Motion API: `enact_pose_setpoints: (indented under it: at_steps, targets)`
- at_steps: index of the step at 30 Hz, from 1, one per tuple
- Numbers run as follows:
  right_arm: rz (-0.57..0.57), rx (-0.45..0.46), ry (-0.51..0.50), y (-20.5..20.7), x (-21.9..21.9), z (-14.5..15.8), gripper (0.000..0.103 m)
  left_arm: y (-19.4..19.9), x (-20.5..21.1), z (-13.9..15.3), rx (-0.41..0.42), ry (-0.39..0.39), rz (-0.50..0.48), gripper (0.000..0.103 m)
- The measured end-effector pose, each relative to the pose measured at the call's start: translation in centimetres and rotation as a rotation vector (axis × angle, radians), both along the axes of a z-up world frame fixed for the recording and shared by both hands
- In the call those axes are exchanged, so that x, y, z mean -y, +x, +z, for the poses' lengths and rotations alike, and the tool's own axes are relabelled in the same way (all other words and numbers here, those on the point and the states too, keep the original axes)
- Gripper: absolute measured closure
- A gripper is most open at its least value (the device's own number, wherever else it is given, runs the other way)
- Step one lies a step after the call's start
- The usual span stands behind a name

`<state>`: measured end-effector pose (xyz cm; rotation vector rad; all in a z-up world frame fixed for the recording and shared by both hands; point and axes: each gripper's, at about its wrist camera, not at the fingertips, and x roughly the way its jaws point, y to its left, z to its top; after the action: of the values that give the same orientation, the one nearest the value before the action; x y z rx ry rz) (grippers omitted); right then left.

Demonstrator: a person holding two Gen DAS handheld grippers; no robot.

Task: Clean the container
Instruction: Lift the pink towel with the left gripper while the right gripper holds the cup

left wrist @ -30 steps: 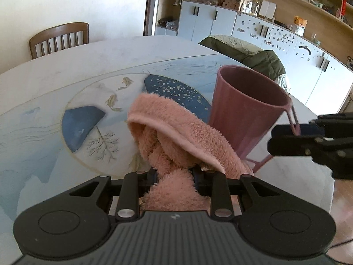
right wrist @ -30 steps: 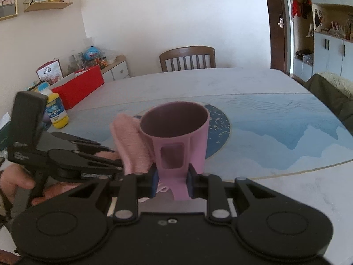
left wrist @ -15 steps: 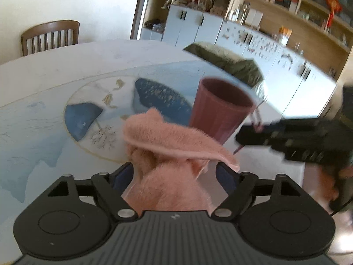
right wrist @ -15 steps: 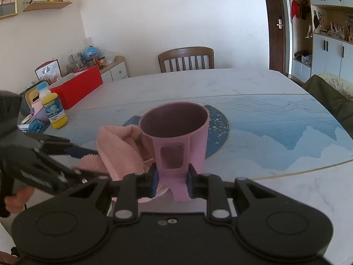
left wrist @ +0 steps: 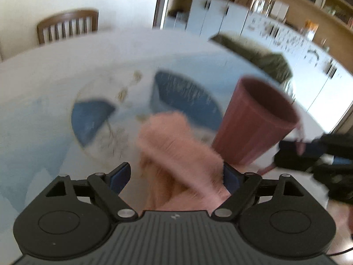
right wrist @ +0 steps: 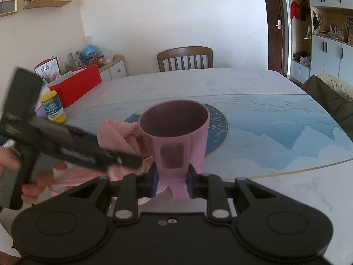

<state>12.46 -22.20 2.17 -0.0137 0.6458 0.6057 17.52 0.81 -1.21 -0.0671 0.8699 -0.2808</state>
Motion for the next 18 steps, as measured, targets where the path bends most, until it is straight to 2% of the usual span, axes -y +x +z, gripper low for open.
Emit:
enact_pose_setpoints:
  at_steps: [5, 7, 8, 9, 12, 16, 18]
  targets:
    - [-0.001, 0.001, 0.001, 0.0, 0.0, 0.0, 0.079, -1.0, 0.9, -0.3, 0.023, 0.071, -0.018, 0.014]
    - [-0.002, 0.003, 0.0, 0.0, 0.0, 0.0, 0.079, -1.4, 1.0, -0.2, 0.047, 0.06, -0.029, 0.039]
    - [-0.002, 0.002, 0.0, 0.0, -0.1, 0.0, 0.079, -1.6, 1.1, -0.1, 0.052, 0.042, -0.04, 0.061]
    - [-0.003, 0.003, 0.0, -0.1, -0.1, 0.0, 0.079, -1.9, 0.8, -0.3, 0.06, 0.026, -0.043, 0.066]
    - [-0.007, 0.004, 0.0, -0.1, -0.1, 0.0, 0.079, -3.2, 1.3, 0.6, 0.137, 0.019, -0.068, 0.072]
    - [-0.01, 0.004, 0.002, -0.3, -0.1, -0.1, 0.079, -5.4, 1.4, 3.5, 0.258, -0.078, -0.145, 0.072]
    - [-0.009, 0.004, -0.002, -0.3, -0.2, -0.1, 0.079, -6.0, 1.7, 4.7, 0.292, -0.114, -0.19, 0.072]
